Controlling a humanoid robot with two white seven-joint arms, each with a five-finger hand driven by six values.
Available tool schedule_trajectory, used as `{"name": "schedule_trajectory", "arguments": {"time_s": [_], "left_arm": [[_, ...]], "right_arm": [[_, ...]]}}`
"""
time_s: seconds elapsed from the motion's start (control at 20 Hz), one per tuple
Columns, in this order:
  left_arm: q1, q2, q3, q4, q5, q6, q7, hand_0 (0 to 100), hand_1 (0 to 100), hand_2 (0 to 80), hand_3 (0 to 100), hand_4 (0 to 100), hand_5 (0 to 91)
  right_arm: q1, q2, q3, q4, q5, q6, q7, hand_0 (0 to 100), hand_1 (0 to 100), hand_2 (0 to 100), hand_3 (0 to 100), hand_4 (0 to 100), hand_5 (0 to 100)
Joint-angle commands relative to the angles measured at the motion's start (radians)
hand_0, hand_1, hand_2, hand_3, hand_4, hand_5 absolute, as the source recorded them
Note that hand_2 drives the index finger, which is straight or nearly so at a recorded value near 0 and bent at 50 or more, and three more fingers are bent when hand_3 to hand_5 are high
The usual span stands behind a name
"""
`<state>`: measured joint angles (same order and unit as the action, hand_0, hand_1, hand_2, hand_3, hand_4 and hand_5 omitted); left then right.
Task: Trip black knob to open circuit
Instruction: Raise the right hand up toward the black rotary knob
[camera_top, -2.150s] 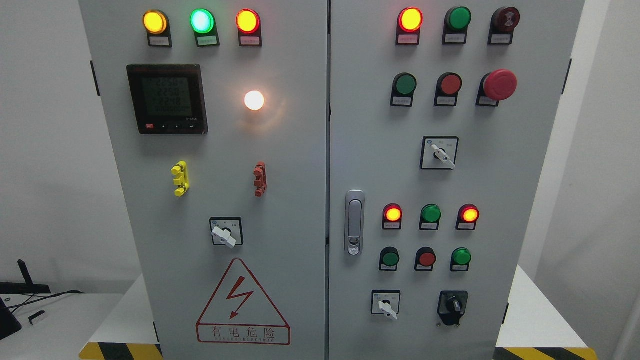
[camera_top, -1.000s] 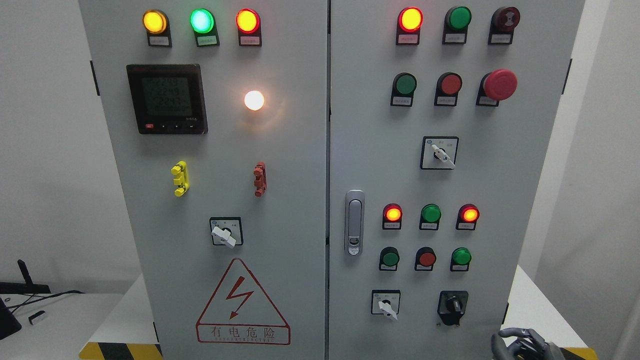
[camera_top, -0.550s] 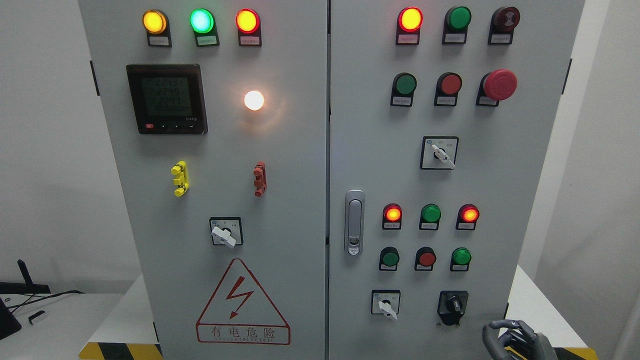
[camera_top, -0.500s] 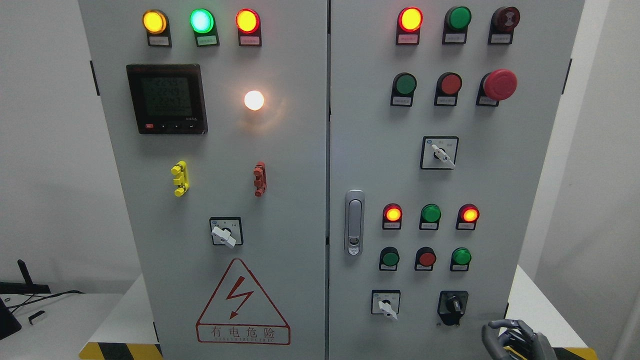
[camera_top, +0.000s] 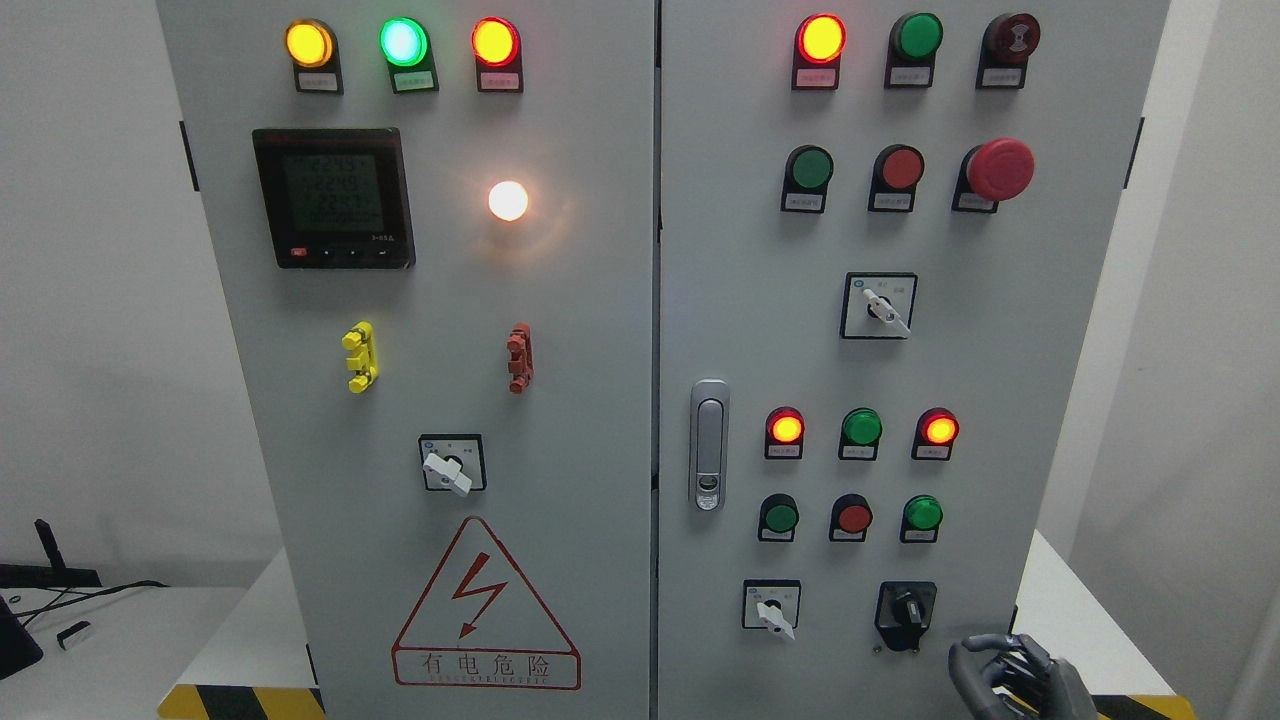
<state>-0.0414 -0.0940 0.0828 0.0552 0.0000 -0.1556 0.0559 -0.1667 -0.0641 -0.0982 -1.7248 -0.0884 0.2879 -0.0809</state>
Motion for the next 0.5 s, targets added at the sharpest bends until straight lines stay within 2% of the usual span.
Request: {"name": "schedule_trajectory", "arguments": {"time_s": [0.0, 0.45], "left_arm": [[0.0, 0.0, 0.0, 0.0, -0.031, -0.001, -0.001, 12, 39, 0.0, 0, 0, 0.0], [0.0, 0.0, 0.0, 0.0, -0.031, -0.001, -0.001, 12, 39, 0.0, 0, 0, 0.0]], "right_arm": [[-0.02, 0.003, 0.032, 0.039, 0.003, 0.0, 0.0, 45, 80, 51, 85, 77, 80], [-0.031, 0.003, 0.041, 0.067, 0.003, -0.003, -0.013, 45, 80, 51, 85, 77, 80]]}}
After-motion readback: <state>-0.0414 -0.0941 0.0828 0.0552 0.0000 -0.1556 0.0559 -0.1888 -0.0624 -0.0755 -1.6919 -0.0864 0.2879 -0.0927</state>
